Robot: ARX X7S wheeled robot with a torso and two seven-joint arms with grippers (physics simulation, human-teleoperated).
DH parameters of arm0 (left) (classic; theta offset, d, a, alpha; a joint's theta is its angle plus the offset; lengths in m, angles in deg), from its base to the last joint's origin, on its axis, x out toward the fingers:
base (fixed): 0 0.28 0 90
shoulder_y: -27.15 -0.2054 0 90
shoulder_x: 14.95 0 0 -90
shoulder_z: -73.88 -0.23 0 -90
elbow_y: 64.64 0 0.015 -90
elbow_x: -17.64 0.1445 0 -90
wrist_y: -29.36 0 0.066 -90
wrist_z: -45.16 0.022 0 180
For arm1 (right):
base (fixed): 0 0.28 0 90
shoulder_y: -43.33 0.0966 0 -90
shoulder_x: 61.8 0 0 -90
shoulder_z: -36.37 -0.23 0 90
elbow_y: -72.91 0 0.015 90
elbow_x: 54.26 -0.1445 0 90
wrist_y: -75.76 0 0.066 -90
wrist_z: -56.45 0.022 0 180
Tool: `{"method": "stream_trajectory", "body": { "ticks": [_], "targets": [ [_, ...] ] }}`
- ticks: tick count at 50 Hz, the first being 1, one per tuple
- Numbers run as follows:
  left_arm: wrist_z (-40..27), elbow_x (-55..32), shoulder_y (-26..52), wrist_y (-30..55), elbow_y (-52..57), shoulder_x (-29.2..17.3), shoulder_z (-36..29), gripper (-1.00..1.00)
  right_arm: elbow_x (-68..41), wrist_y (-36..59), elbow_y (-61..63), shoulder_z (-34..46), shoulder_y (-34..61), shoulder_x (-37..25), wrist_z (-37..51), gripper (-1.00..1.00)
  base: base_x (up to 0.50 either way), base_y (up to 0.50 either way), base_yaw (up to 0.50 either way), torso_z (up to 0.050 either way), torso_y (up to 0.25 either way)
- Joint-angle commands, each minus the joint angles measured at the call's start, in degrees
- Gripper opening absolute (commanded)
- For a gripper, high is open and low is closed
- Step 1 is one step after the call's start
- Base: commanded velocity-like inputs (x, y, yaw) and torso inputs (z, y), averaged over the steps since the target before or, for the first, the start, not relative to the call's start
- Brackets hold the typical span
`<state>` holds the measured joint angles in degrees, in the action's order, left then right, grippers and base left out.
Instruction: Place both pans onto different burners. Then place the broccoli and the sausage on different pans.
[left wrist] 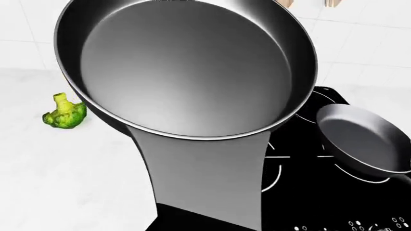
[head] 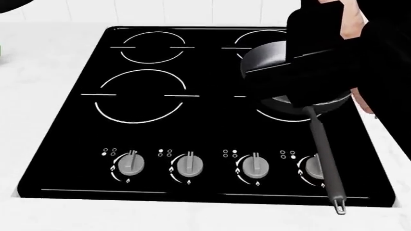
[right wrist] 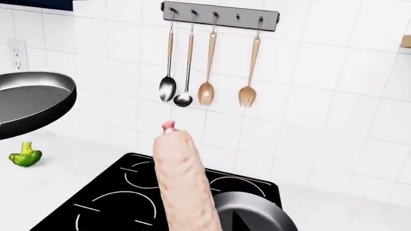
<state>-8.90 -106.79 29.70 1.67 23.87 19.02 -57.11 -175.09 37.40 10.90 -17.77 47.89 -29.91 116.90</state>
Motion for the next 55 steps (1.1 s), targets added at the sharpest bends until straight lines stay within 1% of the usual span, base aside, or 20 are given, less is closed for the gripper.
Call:
{"method": "stream_trajectory", "body": {
  "ticks": [1,13,23,39,50,53,55],
  "targets": [
    [1.5,1.1,0.2,-1.0,0.3,0.9,2.0,-1.00,2.6,2.0,-0.8,-0.6,-0.2,1.7,-2.4,-1.00,0.50,0.00,0.00,0.000,0.000],
    [1.3,0.6,-0.2,-1.6,0.8,0.5,2.1,-1.00,2.1,1.9,-0.5,-0.4,0.0,2.1,-2.3,-1.00,0.50,0.00,0.00,0.000,0.003],
    [1.0,0.4,0.6,-1.4,0.3,1.2,1.7,-1.00,2.2,2.0,-0.6,-0.3,-0.3,2.0,-2.6,-1.00,0.50,0.02,0.00,0.000,0.002],
    [0.7,0.0,0.9,-1.4,0.5,0.9,1.7,-1.00,2.6,1.5,-0.3,-0.5,-1.6,1.1,-3.2,-1.00,0.50,0.15,0.00,0.000,0.003],
    [0.7,-0.2,0.7,-1.6,0.7,0.7,1.6,-1.00,2.1,1.6,-0.2,-0.3,-1.7,1.1,-3.4,-1.00,0.50,0.00,0.00,0.001,0.001],
    [0.1,-1.4,0.6,-0.8,1.2,0.3,1.0,-1.00,2.1,2.2,-0.8,-0.2,-0.7,1.5,-3.6,-1.00,0.00,0.00,0.00,0.000,0.003],
    [-0.4,-0.7,1.8,2.1,1.1,0.0,-0.3,-1.00,2.1,2.8,-1.3,0.0,-0.1,1.6,-3.8,-1.00,0.00,0.00,0.00,0.000,0.000]
  ]
}}
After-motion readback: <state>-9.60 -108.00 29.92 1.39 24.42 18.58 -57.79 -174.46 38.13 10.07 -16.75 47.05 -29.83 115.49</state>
